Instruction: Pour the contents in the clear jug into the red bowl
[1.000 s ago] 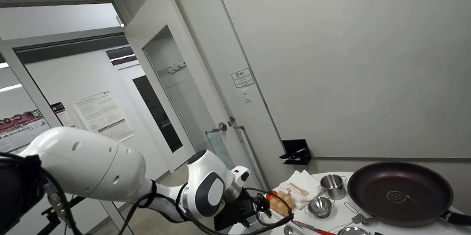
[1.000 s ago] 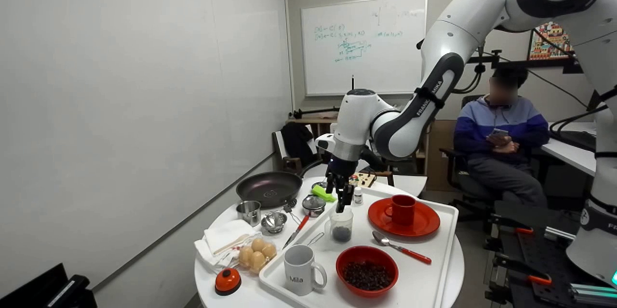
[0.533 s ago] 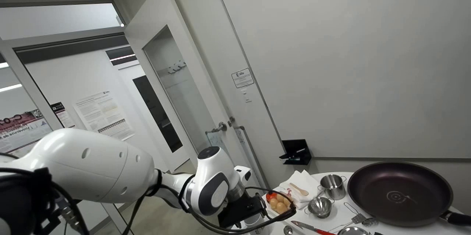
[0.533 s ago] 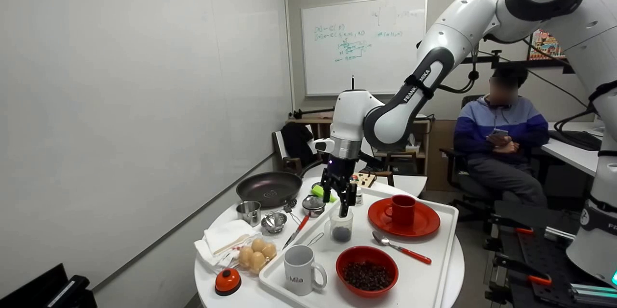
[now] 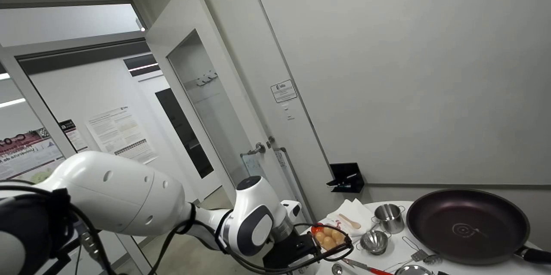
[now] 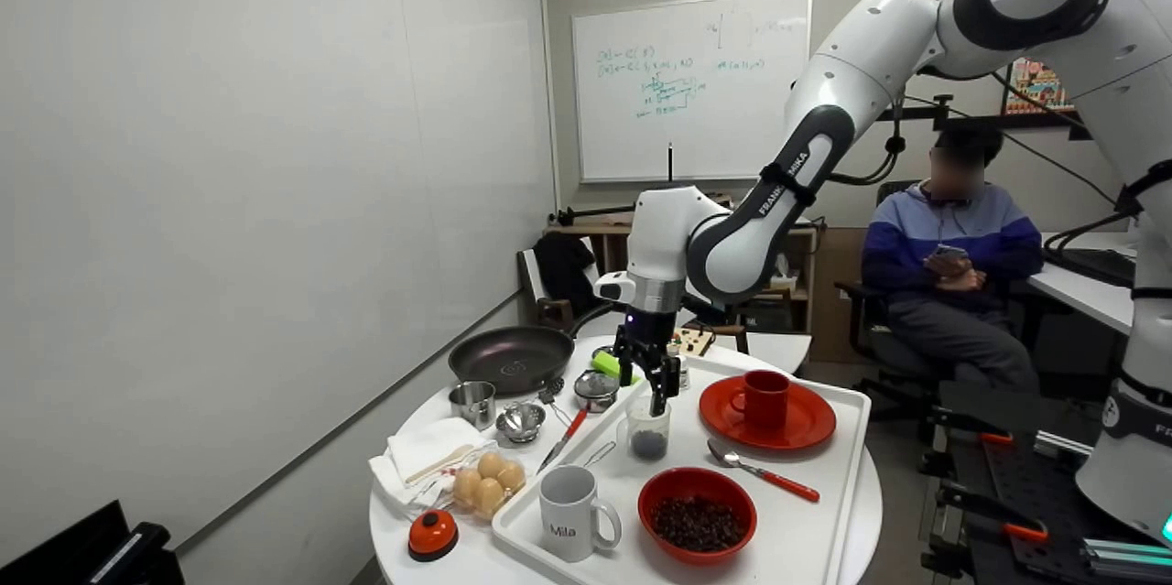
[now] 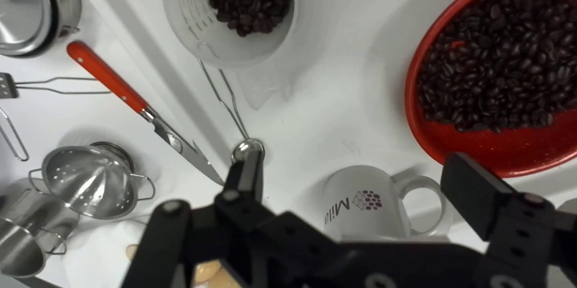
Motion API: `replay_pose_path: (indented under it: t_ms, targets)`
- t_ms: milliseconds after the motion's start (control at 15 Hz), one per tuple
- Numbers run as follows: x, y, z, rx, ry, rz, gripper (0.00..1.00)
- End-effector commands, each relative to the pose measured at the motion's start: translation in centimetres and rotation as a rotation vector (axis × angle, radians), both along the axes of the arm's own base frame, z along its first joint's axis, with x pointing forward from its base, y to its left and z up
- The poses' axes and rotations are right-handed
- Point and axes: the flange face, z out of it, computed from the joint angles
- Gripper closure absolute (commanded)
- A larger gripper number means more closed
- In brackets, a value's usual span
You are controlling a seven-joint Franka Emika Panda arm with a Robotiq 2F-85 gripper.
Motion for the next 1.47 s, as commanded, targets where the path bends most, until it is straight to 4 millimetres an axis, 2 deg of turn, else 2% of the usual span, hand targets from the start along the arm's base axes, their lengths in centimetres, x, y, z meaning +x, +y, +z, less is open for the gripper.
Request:
replay_pose_path:
  t_ms: [0, 333, 400, 467, 733, 933, 1133, 1400]
  targets:
    - [1.1, 0.5, -0.6, -0.021, 0.015, 0.100, 0.00]
    - [1.6, 2.5, -0.7, 0.157, 0.109, 0.300, 0.00]
    - [2.1, 2.4, -0.7, 0.139, 0.151, 0.270, 0.00]
    - [0.8, 2.5, -0.7, 0.106, 0.104, 0.251, 0.00]
    - [1.0, 2.2, -1.0, 0.088, 0.098, 0.252, 0.00]
    - [1.7, 0.9, -2.4, 0.074, 0.112, 0.269, 0.00]
    - [2.3, 0.8, -4.0, 0.106, 0.134, 0.333, 0.00]
    - [4.0, 0.9, -6.4, 0.123, 0.144, 0.365, 0.00]
